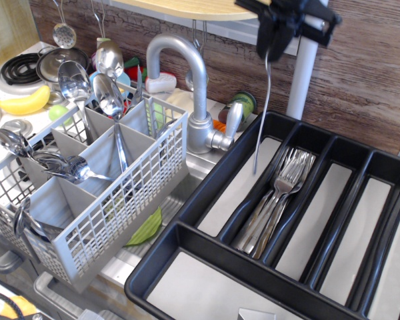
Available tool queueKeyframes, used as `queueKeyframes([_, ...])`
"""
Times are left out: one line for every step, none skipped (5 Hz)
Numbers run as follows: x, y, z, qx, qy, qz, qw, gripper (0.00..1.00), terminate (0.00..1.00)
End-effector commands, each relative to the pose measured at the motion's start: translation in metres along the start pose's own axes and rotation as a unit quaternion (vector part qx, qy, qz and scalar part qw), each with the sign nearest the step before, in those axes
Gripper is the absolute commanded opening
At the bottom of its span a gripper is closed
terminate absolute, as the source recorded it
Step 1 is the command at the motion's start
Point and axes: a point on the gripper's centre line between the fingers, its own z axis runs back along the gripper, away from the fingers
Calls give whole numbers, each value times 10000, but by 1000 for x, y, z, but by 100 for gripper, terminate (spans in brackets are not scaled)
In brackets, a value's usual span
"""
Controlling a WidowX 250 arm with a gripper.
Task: Put fork from basket to tray
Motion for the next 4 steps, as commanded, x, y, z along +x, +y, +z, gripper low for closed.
queueKeyframes([-16, -20, -17, 339, 87, -677, 9971, 0, 0])
queueKeyframes([-24, -26, -35, 267, -111, -733, 9969, 0, 0])
queueKeyframes([-20, -36, -51, 275, -458, -528, 9972, 0, 0])
queueKeyframes([-9, -46, -65, 156, -721, -392, 9965, 0, 0])
